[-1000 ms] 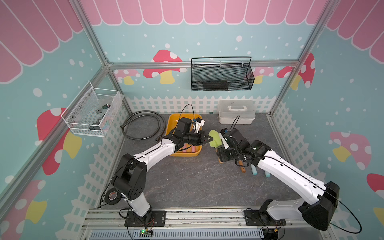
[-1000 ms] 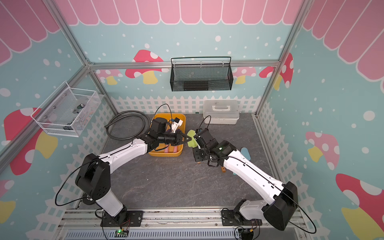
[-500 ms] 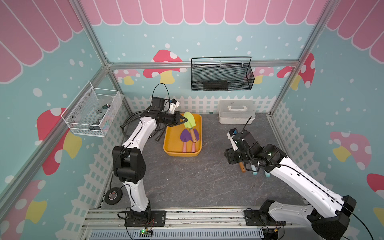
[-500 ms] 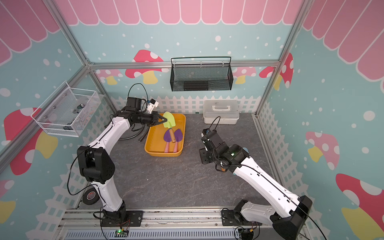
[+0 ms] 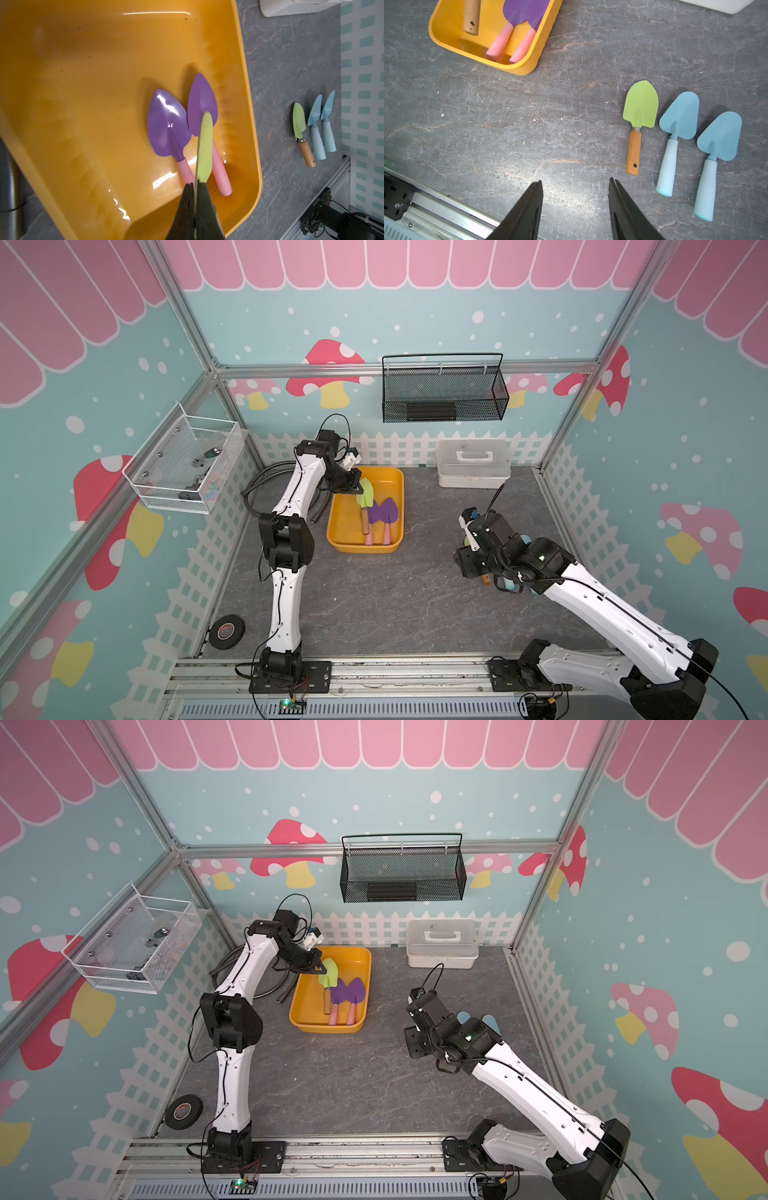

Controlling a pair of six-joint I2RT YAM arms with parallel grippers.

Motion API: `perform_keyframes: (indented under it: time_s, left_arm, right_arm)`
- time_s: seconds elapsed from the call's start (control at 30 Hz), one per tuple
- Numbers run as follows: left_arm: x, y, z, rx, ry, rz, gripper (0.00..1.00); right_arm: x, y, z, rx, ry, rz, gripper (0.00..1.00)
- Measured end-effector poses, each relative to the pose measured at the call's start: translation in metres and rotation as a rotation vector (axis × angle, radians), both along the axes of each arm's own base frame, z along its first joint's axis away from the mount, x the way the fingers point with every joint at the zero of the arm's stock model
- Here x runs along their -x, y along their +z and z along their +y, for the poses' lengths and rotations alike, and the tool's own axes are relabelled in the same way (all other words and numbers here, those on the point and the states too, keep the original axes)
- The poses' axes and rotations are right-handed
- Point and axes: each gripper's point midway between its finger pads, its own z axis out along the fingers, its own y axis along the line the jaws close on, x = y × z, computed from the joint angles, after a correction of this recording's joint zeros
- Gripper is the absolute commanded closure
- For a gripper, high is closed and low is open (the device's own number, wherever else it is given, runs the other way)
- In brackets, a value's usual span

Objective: Put the shovel into the storage box
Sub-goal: Place the shovel in the storage box.

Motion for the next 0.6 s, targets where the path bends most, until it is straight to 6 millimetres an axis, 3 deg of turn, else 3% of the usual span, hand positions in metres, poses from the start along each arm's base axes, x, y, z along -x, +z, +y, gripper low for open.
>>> perform_keyframes:
  time_s: [0.27, 0.6]
  left_arm:
    - [-0.005, -0.006, 0.031, -0.069, 0.033, 0.001, 1.0]
    - [-0.014, -0.052, 0.039, -0.124, 0.037, 0.068, 1.0]
  right_arm:
    - [0.003, -0.004, 0.001, -0.003, 0.007, 0.017, 0.46]
    - [0.006, -0.003, 0.004, -0.027, 0.018, 0.028, 0.46]
